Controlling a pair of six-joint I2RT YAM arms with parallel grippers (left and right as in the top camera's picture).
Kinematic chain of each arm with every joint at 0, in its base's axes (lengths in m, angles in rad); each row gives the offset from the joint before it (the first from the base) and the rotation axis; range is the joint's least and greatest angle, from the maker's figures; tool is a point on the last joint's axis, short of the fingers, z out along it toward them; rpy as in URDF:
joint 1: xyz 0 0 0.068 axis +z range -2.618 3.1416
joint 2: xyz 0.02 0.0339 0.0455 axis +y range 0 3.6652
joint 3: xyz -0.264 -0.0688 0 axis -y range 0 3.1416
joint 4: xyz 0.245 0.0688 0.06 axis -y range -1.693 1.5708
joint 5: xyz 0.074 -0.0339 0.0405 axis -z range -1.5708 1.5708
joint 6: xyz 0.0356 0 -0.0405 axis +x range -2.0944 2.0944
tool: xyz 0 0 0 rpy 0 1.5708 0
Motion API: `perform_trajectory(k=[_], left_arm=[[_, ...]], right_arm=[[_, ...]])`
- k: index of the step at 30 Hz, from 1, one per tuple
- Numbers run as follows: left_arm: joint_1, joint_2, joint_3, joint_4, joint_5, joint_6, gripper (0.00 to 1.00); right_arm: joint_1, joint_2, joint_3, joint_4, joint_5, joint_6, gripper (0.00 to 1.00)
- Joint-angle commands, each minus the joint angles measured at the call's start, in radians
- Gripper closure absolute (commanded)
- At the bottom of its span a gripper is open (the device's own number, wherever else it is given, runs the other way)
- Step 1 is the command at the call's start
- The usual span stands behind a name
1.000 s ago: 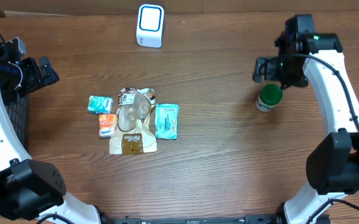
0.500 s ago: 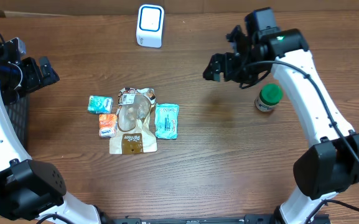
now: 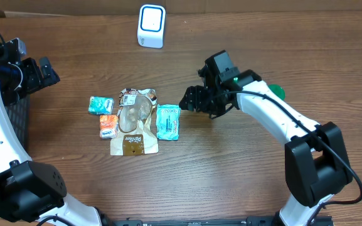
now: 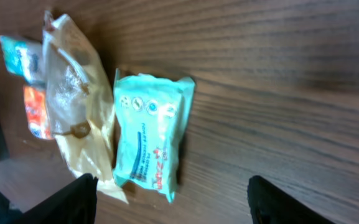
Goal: Scan the item barcode
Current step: 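Move the right gripper to the green tissue pack and grasp it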
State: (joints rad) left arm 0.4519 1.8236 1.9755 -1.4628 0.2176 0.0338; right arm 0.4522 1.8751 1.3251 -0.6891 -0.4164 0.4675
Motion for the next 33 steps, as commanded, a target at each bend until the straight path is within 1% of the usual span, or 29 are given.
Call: perform_trajectory(k=[1, 5, 7, 10, 11, 15, 16, 20, 21, 23, 26, 33], left_arm=[[-0.001, 0.002, 0.002, 0.001, 0.011, 0.019, 0.0], [-0.001, 0.002, 0.002, 0.001, 0.011, 0.019, 0.0], [-0.001, 0.002, 0.002, 0.001, 0.011, 0.019, 0.0], [-0.001, 0.002, 0.002, 0.001, 0.011, 0.019, 0.0], [-0.001, 0.002, 0.002, 0.001, 0.011, 0.019, 0.0], [-0.001, 0.002, 0.002, 0.001, 0.011, 0.019, 0.0], [-0.001, 0.002, 0.002, 0.001, 0.011, 0.019, 0.0], [-0.001, 0.002, 0.002, 0.001, 0.011, 0.019, 0.0], [-0.001, 0.002, 0.002, 0.001, 0.011, 0.019, 0.0], [-0.001, 0.002, 0.002, 0.001, 0.011, 0.019, 0.0], [-0.001, 0.002, 0.002, 0.001, 0.012, 0.019, 0.0], [-0.001, 0.002, 0.002, 0.001, 0.011, 0.019, 0.0]], right_arm=[[0.038, -0.005, -0.048, 0.074, -0.018, 0.114, 0.27], [0.083, 0.062, -0.05, 0.116, -0.011, 0.156, 0.27], [0.091, 0.098, -0.05, 0.115, -0.013, 0.175, 0.31], [0.117, 0.15, -0.05, 0.114, -0.056, 0.188, 0.39], [0.126, 0.159, -0.05, 0.117, -0.056, 0.188, 0.4], [0.155, 0.194, -0.05, 0.154, -0.053, 0.203, 0.54], [0.154, 0.197, -0.05, 0.162, -0.046, 0.203, 0.62], [0.15, 0.197, -0.05, 0.156, 0.0, 0.196, 0.86], [0.143, 0.197, -0.049, 0.156, 0.0, 0.185, 0.96], [0.126, 0.186, -0.045, 0.139, 0.001, 0.163, 0.96], [0.103, 0.149, -0.014, 0.062, 0.045, 0.101, 0.96], [0.104, -0.019, 0.018, -0.095, 0.301, -0.055, 0.96]])
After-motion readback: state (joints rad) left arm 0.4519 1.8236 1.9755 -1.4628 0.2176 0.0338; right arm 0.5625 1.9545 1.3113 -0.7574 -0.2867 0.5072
